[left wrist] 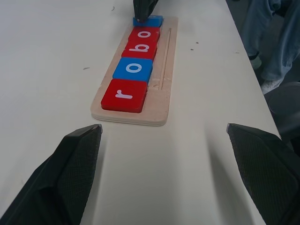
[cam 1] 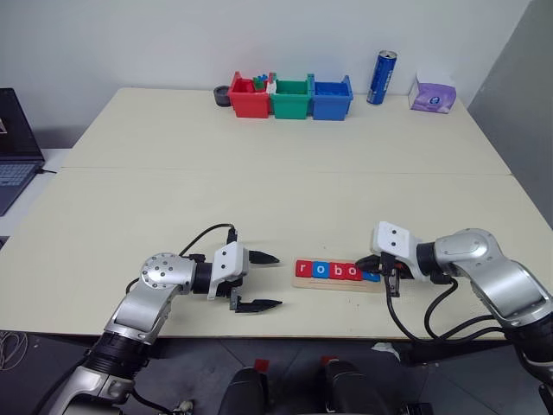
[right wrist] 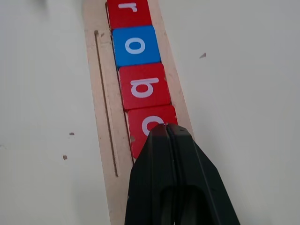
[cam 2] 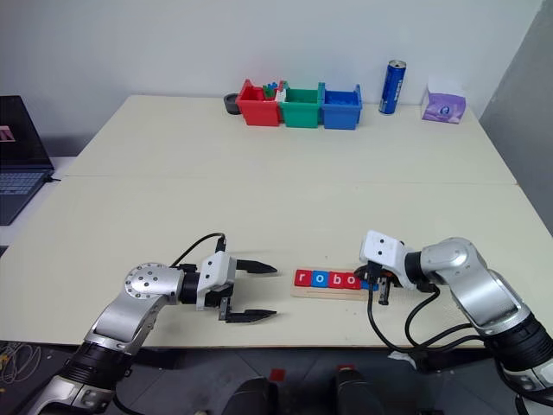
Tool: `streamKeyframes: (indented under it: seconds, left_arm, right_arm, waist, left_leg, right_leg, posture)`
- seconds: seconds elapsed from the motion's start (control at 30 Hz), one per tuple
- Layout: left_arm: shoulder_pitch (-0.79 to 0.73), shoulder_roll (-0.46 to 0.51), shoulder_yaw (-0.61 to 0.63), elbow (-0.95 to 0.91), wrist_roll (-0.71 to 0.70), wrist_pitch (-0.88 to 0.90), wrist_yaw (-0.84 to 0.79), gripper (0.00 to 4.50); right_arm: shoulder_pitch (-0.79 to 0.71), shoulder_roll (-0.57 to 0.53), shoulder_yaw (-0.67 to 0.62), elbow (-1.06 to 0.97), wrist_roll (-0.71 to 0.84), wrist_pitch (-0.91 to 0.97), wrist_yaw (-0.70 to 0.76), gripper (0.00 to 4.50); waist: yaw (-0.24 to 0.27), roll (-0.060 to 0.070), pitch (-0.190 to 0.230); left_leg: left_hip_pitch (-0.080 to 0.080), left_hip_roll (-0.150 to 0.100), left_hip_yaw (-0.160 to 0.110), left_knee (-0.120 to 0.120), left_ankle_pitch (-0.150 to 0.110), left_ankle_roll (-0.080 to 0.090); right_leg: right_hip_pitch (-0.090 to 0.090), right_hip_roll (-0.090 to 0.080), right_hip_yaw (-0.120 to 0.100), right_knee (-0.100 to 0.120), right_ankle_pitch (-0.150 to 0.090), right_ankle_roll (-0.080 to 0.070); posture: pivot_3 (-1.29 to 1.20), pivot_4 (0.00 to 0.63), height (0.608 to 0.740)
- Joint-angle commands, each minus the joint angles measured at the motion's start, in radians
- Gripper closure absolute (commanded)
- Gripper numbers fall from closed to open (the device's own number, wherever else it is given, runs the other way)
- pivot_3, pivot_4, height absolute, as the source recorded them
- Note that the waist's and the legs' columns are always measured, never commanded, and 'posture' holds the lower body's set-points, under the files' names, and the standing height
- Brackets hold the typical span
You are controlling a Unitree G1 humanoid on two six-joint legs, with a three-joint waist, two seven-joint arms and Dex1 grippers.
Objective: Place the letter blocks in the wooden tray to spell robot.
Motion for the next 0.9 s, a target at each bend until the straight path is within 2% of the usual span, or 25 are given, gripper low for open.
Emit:
streamKeyframes:
  seconds: [0.03,0.6,0.9]
  left_arm:
    - [-0.003,0.006,0.012,-0.031,-0.003,-0.005,0.006,0.00]
    - [-0.006,0.009,0.013,-0.034,-0.007,-0.004,0.004,0.00]
    - [-0.006,0.009,0.016,-0.037,-0.009,0.001,0.008,0.00]
  right_arm:
    - [-0.014,-0.010,-0.002,-0.010,-0.005,-0.008,0.015,4.47]
    - [0.003,-0.028,0.015,-0.029,-0.029,-0.006,0.039,4.47]
    - [-0.003,-0.013,-0.070,-0.122,0.094,0.096,0.043,4.47]
  waist:
    - [0.000,0.000,0.000]
    - [0.000,0.000,0.000]
    - [0.000,0.000,0.000]
  left_leg:
    - [0.000,0.000,0.000,0.000,0.000,0.000]
    - [0.000,0.000,0.000,0.000,0.000,0.000]
    - [0.000,0.000,-0.001,0.000,0.000,0.000]
  right_leg:
    - [0.000,0.000,0.000,0.000,0.000,0.000]
    - [0.000,0.000,0.000,0.000,0.000,0.000]
    - [0.000,0.000,0.000,0.000,0.000,0.000]
  posture:
    - [0.00,0.150,0.740]
    - [0.00,0.150,0.740]
    - [0.00,0.150,0.740]
